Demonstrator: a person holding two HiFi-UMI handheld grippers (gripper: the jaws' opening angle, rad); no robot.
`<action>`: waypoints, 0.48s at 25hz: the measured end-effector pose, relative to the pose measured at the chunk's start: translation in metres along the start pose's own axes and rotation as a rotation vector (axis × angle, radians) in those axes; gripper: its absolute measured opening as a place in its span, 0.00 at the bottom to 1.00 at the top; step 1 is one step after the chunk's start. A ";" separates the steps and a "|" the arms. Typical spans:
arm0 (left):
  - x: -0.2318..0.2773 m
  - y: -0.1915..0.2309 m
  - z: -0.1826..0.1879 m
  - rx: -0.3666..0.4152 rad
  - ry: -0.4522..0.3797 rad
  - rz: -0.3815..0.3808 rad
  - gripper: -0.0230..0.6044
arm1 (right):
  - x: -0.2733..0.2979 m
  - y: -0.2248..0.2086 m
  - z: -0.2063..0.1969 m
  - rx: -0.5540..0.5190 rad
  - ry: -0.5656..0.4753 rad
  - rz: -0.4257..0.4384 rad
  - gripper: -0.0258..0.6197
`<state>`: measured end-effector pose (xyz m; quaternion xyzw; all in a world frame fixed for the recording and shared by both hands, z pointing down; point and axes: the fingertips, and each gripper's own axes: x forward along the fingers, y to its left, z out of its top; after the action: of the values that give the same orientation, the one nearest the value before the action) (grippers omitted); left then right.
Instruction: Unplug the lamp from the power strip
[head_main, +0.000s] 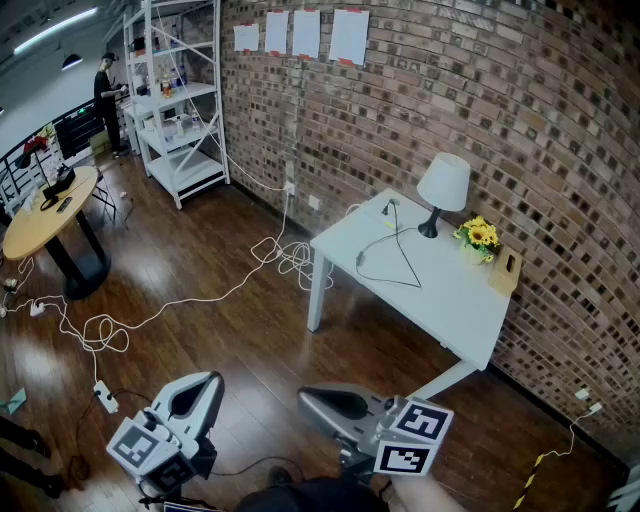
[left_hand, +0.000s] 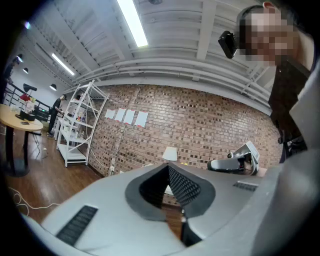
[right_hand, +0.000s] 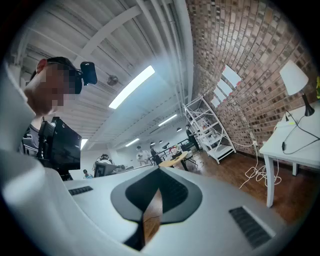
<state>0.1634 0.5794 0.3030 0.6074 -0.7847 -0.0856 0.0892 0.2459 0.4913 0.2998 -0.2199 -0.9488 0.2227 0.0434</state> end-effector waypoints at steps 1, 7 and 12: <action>-0.003 0.003 0.000 -0.001 0.001 0.000 0.05 | 0.003 -0.001 -0.004 0.010 0.014 -0.013 0.03; -0.020 0.021 -0.008 -0.016 0.019 0.008 0.05 | 0.016 0.003 -0.026 0.050 0.064 -0.046 0.03; -0.022 0.022 -0.012 -0.030 0.023 0.006 0.05 | 0.020 0.004 -0.034 0.054 0.084 -0.043 0.03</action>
<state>0.1508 0.6060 0.3190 0.6048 -0.7839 -0.0903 0.1076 0.2353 0.5169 0.3279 -0.2072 -0.9444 0.2376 0.0936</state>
